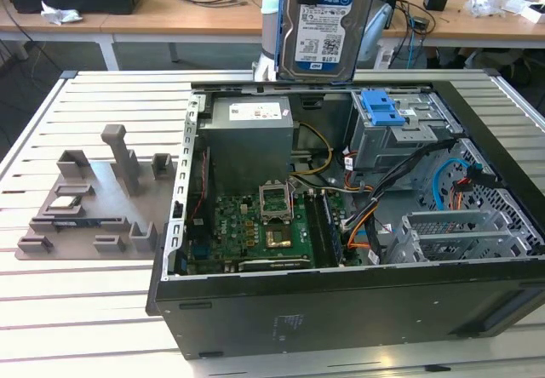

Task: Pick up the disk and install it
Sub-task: 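Pick up the disk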

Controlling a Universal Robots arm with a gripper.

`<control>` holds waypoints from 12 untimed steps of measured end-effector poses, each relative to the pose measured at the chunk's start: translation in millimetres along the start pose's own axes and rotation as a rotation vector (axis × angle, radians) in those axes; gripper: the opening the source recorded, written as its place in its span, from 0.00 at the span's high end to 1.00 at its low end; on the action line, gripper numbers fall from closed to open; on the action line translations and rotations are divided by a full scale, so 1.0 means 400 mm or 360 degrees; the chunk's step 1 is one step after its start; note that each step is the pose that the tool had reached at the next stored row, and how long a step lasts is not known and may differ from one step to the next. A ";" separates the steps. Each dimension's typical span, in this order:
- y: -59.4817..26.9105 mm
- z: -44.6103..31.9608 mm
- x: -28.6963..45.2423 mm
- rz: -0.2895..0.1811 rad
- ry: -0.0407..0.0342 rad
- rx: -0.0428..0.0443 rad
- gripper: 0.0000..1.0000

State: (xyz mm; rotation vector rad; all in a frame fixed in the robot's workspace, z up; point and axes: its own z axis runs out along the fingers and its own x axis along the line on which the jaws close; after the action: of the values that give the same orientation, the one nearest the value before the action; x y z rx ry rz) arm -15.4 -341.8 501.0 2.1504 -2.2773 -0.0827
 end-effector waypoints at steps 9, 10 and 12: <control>-0.020 0.000 0.023 0.0000 0.0000 0.0000 0.63; -0.022 0.000 0.025 0.0000 0.0000 0.0000 0.63; -0.028 0.000 0.028 0.0000 0.0000 0.0000 0.63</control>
State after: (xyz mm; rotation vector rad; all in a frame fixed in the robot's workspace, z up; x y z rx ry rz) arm -4.9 -353.7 500.0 2.1504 -2.2774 -0.0827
